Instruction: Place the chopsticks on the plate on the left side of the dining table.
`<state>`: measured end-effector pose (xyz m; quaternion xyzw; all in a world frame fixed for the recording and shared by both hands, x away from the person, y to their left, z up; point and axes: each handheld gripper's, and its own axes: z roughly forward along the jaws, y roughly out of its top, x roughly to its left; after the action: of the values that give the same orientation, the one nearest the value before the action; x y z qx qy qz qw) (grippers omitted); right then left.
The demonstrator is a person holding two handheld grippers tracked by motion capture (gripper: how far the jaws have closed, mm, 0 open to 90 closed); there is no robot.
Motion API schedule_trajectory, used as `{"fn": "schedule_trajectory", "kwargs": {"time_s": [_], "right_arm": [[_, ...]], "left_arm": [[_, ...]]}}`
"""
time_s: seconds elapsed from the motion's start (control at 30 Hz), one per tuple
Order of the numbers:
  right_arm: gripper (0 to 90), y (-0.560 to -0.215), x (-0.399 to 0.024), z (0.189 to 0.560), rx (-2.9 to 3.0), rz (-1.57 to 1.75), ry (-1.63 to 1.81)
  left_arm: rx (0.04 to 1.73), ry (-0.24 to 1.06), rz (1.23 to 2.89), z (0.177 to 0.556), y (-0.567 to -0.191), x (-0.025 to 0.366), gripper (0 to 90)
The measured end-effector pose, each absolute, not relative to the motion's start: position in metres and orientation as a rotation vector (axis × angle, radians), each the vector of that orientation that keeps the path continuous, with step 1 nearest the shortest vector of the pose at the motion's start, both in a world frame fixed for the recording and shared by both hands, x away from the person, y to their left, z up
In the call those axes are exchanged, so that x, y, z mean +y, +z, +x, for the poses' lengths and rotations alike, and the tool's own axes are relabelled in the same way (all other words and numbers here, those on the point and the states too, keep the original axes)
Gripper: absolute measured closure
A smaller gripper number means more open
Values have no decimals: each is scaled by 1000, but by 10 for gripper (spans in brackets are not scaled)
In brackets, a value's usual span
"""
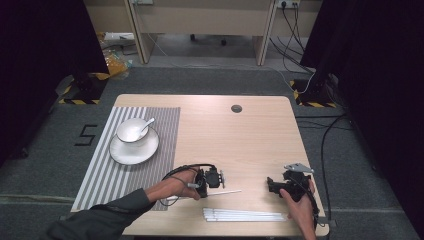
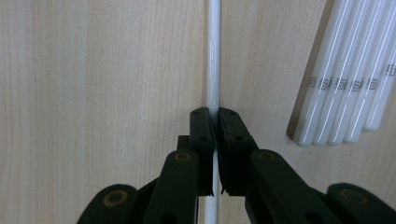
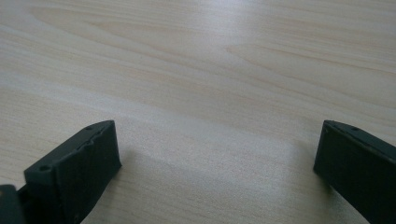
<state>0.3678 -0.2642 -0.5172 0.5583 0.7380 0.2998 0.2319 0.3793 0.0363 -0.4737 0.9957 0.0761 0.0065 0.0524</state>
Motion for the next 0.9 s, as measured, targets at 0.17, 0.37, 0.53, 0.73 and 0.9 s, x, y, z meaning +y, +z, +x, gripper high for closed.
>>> {"fn": "schedule_trajectory", "kwargs": {"time_s": [0.17,0.37,0.53,0.73,0.9], "right_arm": [[3,-517,-264,368,2029,1534,825],[3,-517,-264,368,2030,1533,825],[3,-517,-264,368,2029,1534,825],[3,-517,-264,368,2029,1534,825],[3,-517,-264,368,2030,1534,825]], "left_arm": [[228,25,3024,379,-474,37,849],[226,32,3019,380,-473,38,849],[221,34,3013,380,-472,38,849],[237,51,3008,384,-466,46,849],[276,88,3003,388,-458,56,849]]}}
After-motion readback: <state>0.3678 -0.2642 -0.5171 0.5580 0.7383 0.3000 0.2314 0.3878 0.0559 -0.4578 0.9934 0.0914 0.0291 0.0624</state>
